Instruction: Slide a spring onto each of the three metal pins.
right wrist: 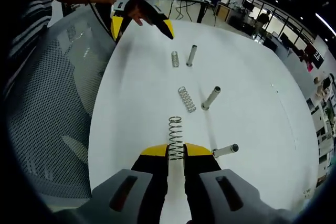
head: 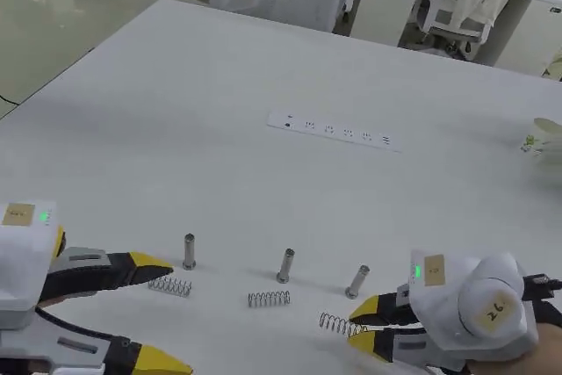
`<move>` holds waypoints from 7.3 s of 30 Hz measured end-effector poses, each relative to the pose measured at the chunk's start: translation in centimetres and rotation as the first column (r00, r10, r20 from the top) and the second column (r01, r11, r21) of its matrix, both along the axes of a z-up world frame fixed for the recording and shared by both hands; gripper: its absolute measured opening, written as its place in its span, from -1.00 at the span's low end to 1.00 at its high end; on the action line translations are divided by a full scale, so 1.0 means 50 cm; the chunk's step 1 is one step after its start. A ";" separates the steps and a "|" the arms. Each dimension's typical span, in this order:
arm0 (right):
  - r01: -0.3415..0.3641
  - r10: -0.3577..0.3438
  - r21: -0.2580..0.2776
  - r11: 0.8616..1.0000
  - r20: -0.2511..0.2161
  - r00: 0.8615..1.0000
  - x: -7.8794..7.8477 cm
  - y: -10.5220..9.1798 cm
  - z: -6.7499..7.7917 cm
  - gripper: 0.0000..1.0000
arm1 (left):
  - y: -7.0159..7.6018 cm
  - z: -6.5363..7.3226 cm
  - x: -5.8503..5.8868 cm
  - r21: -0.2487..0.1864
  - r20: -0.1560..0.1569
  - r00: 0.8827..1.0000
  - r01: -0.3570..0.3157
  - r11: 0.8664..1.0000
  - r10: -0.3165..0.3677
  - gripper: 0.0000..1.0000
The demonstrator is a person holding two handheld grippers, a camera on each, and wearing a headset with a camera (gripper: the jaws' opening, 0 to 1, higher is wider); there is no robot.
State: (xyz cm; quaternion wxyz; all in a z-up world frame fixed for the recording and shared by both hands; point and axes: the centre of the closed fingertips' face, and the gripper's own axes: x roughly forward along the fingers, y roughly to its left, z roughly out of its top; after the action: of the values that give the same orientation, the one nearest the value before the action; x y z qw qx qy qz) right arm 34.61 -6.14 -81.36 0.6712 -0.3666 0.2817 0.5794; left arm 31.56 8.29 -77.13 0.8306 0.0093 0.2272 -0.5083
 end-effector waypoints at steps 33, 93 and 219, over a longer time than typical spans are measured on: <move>-0.069 0.069 0.049 0.996 0.005 0.998 -0.045 0.051 0.041 -0.85 | -0.218 -0.011 0.027 -0.044 0.048 0.971 0.236 0.971 -0.234 -0.42; -0.033 0.048 0.160 0.987 -0.094 0.994 -0.070 0.061 0.039 -0.84 | -0.223 -0.011 -0.001 -0.085 0.062 0.944 0.329 0.940 -0.325 -0.95; -0.022 -0.007 0.349 0.937 0.082 0.997 -0.026 0.129 0.144 -0.86 | -0.039 -0.020 -0.005 -0.004 -0.035 0.994 0.104 0.995 -0.104 0.71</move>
State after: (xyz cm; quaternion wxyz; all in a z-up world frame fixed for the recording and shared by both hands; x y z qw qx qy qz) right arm 33.32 0.29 -74.16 0.7343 -0.2660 0.1451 0.6074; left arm 31.31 6.36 -78.15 0.7989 0.0113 0.2407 -0.5511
